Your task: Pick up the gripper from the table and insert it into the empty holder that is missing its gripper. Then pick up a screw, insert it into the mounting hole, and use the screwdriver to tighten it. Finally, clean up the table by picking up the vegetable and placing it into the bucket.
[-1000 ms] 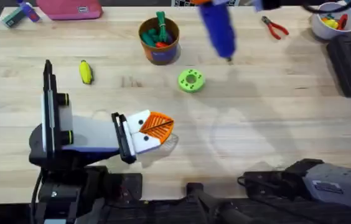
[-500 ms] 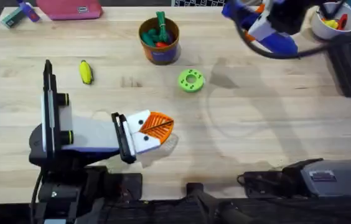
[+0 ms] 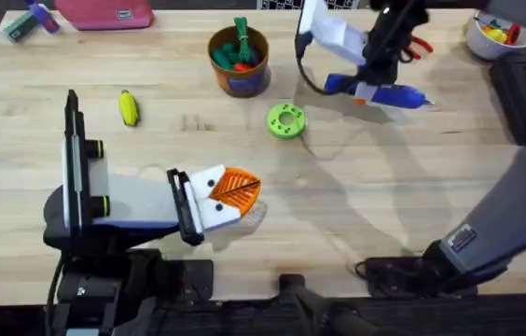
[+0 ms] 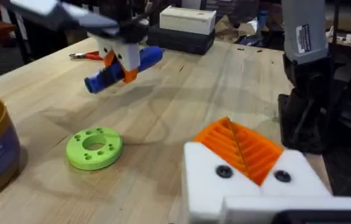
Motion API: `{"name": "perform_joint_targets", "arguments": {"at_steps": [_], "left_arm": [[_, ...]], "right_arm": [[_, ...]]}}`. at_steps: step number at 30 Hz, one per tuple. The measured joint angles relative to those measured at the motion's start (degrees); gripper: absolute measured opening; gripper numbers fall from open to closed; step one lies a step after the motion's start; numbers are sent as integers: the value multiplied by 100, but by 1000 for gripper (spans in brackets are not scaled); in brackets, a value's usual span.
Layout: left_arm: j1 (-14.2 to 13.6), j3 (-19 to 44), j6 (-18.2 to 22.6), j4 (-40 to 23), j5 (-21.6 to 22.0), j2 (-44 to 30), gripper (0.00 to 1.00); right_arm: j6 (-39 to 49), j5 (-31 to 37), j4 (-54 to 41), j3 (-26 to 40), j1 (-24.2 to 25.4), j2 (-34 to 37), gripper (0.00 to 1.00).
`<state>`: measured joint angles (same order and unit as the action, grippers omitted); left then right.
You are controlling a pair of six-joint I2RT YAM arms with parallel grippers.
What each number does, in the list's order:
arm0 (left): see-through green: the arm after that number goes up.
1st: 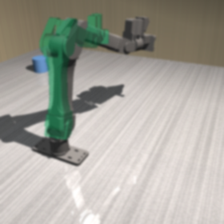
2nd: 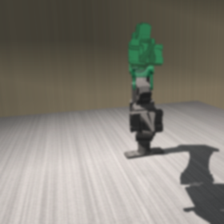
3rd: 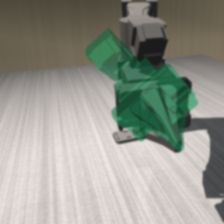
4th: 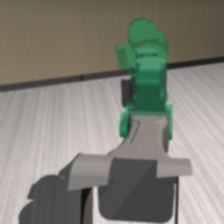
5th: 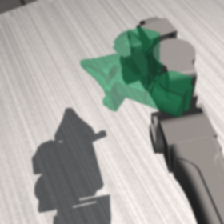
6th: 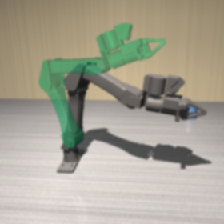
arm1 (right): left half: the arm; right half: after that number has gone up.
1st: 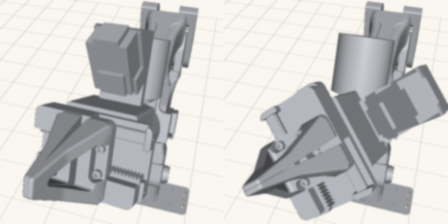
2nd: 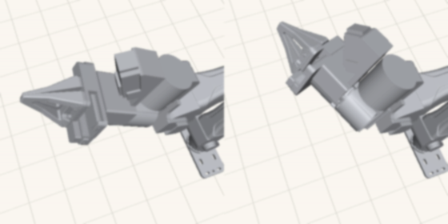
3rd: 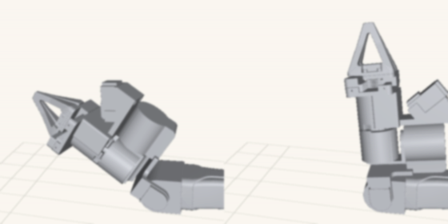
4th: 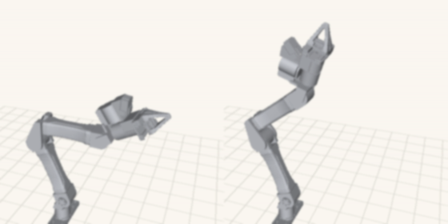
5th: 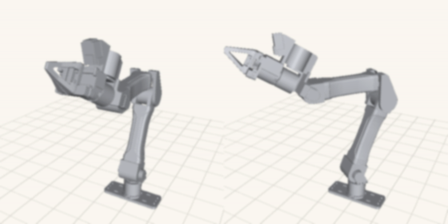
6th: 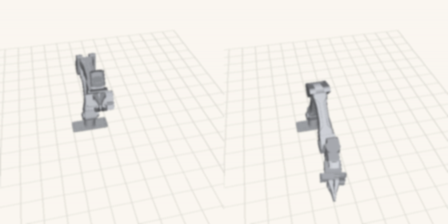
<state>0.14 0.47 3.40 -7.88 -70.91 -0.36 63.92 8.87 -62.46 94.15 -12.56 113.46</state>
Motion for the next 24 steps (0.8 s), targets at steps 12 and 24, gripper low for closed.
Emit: {"name": "perform_joint_targets", "arguments": {"at_steps": [12,24], "left_arm": [[0,2,-2,0,0,0,17],[0,1,-44,1,2,0,893]], "right_arm": [[38,315,366,-143,9,441,309],[-1053,371,605,-200,9,58,992]]}}
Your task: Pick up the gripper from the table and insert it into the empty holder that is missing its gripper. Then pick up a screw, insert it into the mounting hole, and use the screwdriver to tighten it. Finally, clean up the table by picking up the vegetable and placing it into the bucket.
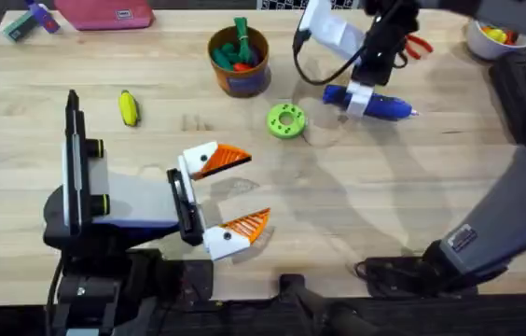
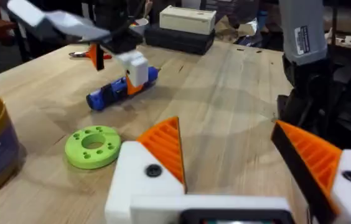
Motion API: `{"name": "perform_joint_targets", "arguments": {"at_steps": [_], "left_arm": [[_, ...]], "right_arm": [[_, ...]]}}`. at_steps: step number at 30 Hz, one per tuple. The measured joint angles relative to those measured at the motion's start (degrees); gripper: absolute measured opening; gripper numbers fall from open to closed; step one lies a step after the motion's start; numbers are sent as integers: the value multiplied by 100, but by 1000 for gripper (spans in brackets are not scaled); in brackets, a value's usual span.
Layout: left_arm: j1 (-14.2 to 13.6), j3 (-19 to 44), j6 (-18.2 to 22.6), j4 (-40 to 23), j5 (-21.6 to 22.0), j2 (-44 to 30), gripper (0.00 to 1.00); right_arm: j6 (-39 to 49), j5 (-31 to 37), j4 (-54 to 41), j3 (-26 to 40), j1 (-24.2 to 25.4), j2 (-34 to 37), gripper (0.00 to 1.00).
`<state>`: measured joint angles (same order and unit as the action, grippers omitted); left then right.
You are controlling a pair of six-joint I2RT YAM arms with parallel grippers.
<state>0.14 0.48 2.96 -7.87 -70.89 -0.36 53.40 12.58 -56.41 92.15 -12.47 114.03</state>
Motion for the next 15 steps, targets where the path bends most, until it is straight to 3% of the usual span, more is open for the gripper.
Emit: {"name": "perform_joint_targets", "arguments": {"at_steps": [3,5,11,15], "left_arm": [[0,-1,1,17,47,0,890],[0,1,12,23,89,0,985],[0,-5,-26,155,222,0,999],[0,-10,-403,422,658,0,999]], "right_arm": [[-288,-194,4,-4,0,-479,994],[-492,-378,25,-4,0,-888,994],[-1444,-748,188,-4,0,-2091,994],[-2374,-825,246,-4,0,-2753,994]]}}
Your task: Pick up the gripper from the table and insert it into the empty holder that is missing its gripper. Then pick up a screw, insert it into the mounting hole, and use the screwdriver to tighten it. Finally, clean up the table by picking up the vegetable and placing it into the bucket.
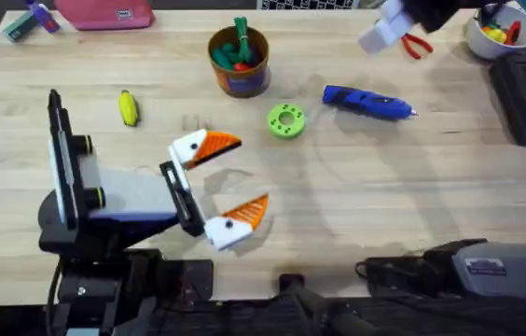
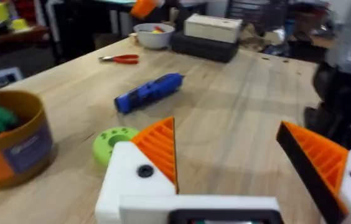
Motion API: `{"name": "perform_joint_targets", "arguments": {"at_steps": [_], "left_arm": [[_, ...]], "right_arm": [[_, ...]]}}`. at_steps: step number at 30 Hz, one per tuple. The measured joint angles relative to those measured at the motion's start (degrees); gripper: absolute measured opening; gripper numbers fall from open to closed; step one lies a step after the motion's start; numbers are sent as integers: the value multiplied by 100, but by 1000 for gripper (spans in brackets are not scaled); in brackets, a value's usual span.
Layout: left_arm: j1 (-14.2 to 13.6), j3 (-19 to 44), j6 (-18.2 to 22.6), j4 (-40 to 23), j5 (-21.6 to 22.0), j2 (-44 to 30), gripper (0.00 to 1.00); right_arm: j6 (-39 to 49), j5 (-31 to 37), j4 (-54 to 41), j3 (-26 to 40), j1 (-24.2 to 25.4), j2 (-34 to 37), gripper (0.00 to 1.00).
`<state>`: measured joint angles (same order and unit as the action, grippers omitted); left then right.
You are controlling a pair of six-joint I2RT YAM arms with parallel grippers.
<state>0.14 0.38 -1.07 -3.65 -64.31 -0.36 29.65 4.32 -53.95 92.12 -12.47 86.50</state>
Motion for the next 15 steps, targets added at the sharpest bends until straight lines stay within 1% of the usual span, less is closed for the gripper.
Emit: {"name": "perform_joint_targets", "arguments": {"at_steps": [2,4,6,8,10,12,15], "left_arm": [[0,26,-152,-146,328,0,997],[0,183,-250,-489,709,0,997],[0,541,-240,-1119,1165,-2,997],[0,1051,-137,-1837,1690,-54,997],[0,1702,40,-2552,2277,-257,997],[0,2318,202,-3032,2811,-551,997],[0,3311,380,-3683,3650,-1188,997]], "right_arm": [[-459,-21,0,0,0,-281,994],[-904,-52,-2,0,0,-539,994],[-1314,-75,-14,0,0,-751,994],[-1794,-86,-185,0,0,-970,994],[-2205,-173,-510,0,0,-1157,994],[-2508,-341,-761,0,1,-1298,994],[-2824,-577,-968,-26,0,-1426,994]]}}
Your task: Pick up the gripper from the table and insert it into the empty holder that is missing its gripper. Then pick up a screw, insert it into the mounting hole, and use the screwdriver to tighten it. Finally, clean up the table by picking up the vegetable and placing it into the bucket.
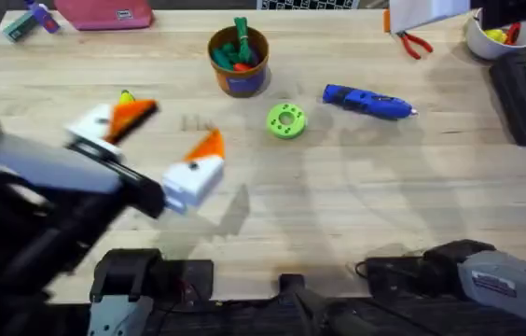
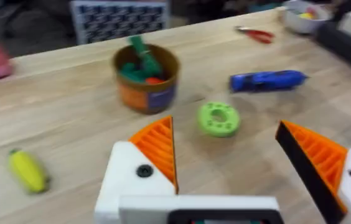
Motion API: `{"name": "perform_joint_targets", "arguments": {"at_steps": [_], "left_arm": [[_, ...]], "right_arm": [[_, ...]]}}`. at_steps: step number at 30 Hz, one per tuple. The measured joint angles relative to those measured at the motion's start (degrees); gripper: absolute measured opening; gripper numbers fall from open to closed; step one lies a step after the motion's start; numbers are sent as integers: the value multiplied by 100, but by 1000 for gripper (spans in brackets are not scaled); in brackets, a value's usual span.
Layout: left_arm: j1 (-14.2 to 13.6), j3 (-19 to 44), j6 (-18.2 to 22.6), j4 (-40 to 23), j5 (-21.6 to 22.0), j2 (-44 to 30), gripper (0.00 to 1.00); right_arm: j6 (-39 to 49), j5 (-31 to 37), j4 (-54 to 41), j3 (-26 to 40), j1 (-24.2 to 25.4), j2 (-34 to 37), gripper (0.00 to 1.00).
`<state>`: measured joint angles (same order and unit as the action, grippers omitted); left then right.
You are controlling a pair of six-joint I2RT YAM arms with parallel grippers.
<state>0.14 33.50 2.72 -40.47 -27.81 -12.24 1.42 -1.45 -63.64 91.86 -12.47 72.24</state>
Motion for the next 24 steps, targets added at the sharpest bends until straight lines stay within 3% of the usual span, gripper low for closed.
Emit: {"name": "perform_joint_targets", "arguments": {"at_steps": [7,11,16,18,24], "left_arm": [[0,1954,156,-1242,1391,-1783,996],[0,2689,250,-1669,1761,-2792,994],[38,3104,334,-1680,2141,-3663,995],[211,3203,324,-1690,2351,-3957,994],[1349,3686,234,-1721,2622,-5354,993]], "right_arm": [[-477,-232,309,-1100,0,-564,994],[-654,-252,624,-1967,2,-1152,994],[-773,-252,779,-2764,120,-1866,993],[-835,-252,776,-3015,239,-2067,994],[-913,-252,737,-3359,554,-2228,994]]}}
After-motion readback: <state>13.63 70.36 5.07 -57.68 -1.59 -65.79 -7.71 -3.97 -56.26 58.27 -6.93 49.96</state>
